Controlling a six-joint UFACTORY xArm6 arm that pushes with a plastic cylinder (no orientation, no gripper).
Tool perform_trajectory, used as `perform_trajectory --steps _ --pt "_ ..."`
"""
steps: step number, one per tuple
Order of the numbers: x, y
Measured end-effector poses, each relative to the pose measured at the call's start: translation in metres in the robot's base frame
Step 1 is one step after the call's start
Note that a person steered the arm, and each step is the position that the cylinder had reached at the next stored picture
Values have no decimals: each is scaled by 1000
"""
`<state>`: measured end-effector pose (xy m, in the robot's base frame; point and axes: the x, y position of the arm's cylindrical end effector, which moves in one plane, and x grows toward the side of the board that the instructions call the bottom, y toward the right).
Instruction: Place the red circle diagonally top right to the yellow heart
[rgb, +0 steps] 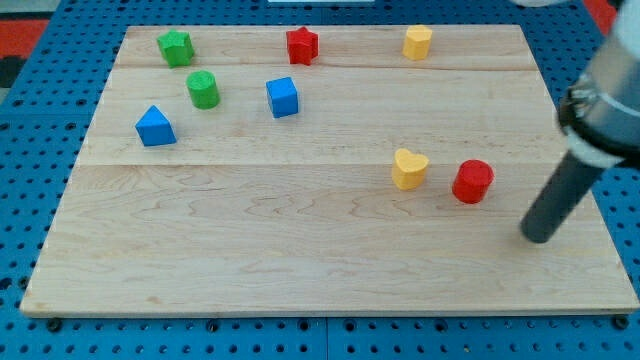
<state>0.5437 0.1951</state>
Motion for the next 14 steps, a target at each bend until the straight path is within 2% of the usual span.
perform_trajectory --steps 2,3,4,5,7,8,9,10,11,12,14 --pt "-92 -9" --pt "-75 17" --pt "-67 -24" --pt "-76 -74" --pt "-116 -71" --pt "-128 -47" --pt "-141 -59" --pt "-170 -47" --pt "-156 -11" --pt "-158 -15" --pt "-167 -60"
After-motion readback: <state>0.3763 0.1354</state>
